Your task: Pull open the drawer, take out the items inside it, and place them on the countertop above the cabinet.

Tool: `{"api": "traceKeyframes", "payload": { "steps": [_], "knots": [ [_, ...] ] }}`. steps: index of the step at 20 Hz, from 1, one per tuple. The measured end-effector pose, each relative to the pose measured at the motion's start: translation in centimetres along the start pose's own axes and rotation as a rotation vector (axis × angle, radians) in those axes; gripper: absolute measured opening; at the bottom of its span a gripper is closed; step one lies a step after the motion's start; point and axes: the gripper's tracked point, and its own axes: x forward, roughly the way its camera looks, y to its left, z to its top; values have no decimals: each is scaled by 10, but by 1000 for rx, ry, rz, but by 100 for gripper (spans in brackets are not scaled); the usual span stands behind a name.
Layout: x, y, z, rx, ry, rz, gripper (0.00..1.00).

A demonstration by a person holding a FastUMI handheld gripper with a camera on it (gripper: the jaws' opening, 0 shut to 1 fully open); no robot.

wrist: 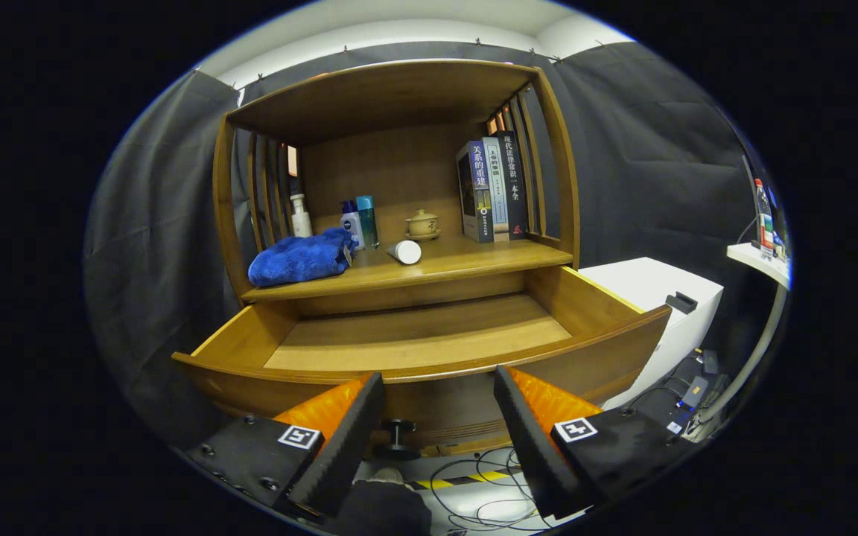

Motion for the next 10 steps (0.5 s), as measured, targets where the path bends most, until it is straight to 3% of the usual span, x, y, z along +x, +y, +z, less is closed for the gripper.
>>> {"api": "traceKeyframes", "payload": {
  "steps": [10],
  "knots": [
    [55,4,24,18,-12,-13,99]
  ]
}}
